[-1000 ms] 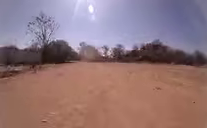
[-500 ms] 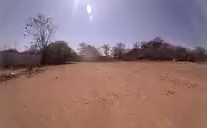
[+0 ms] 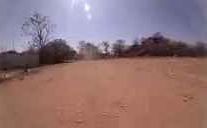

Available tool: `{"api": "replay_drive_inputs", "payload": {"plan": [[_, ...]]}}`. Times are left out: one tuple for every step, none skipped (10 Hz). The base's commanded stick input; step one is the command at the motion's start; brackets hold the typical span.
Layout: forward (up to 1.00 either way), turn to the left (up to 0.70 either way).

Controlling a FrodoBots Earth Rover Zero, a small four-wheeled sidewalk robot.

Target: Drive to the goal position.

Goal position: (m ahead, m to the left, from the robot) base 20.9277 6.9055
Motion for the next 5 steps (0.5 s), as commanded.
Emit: {"api": "replay_drive_inputs", "payload": {"plan": [[1.00, 0.00], [1.00, 0.00], [1.00, 0.00], [1.00, 0.00], [1.00, 0.00]]}}
